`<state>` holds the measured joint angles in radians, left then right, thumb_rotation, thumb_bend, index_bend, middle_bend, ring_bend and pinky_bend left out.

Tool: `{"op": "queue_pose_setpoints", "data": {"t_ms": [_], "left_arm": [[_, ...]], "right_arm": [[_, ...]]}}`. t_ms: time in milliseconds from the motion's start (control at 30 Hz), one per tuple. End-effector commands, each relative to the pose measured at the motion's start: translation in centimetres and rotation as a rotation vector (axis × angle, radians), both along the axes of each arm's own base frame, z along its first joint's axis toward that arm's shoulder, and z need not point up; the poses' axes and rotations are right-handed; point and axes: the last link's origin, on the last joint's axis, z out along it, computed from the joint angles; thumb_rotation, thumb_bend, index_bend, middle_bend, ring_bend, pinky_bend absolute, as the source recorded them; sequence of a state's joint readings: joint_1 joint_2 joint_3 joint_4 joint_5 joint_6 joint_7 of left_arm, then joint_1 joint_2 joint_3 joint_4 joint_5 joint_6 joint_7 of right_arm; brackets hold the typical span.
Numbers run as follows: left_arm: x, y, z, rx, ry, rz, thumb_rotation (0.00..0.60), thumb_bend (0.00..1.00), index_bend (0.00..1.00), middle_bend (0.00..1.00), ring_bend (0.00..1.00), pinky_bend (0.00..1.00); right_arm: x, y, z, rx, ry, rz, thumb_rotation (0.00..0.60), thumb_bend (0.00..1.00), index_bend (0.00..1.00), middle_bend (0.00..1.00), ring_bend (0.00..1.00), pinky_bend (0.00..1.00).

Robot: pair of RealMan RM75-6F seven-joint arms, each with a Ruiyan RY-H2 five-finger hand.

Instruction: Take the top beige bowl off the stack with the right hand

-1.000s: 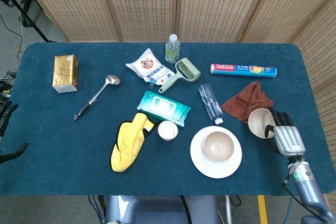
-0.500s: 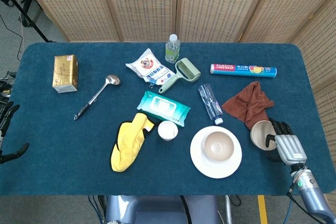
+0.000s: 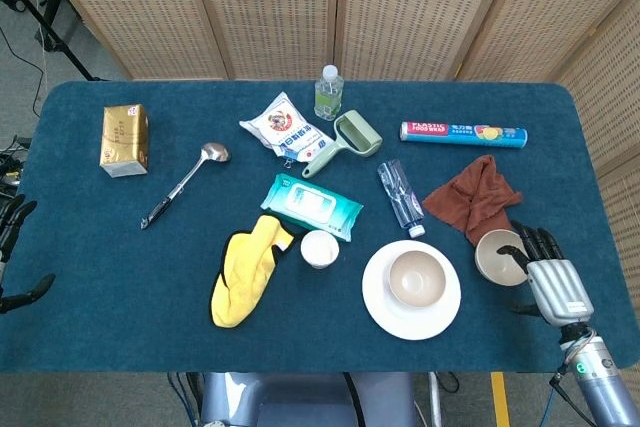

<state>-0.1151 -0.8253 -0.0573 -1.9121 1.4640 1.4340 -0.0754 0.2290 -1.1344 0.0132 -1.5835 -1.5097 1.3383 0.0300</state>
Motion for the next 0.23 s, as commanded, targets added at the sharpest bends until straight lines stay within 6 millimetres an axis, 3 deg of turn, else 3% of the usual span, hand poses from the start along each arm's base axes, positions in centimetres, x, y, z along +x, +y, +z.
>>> {"op": "queue_pose_setpoints", "data": {"t_ms": [33,133,233], "left_arm": [[-0.2,-0.3,-0.1,0.013,0.019,0.009,0.600,0.25,0.00,0.00,0.00,0.00],[-0.4,-0.8,-0.3,0.034,0.046,0.018,0.600,0.25,0.00,0.00,0.00,0.00],[-0.4,-1.1,-0.3,0.045,0.042,0.017,0.600,0.25,0.00,0.00,0.00,0.00]], "right_arm": [[1.8,1.8,1.7,-0.093,0.042,0.088,0.600,0.00,0.07,0.00,0.00,0.00],[1.9,2.5,1.6,-0.136,0.034,0.095,0.600,0.00,0.00,0.00,0.00,0.00],[1.7,3.0,1.4,-0.147,0.027,0.077,0.600,0.00,0.00,0.00,0.00,0.00]]}}
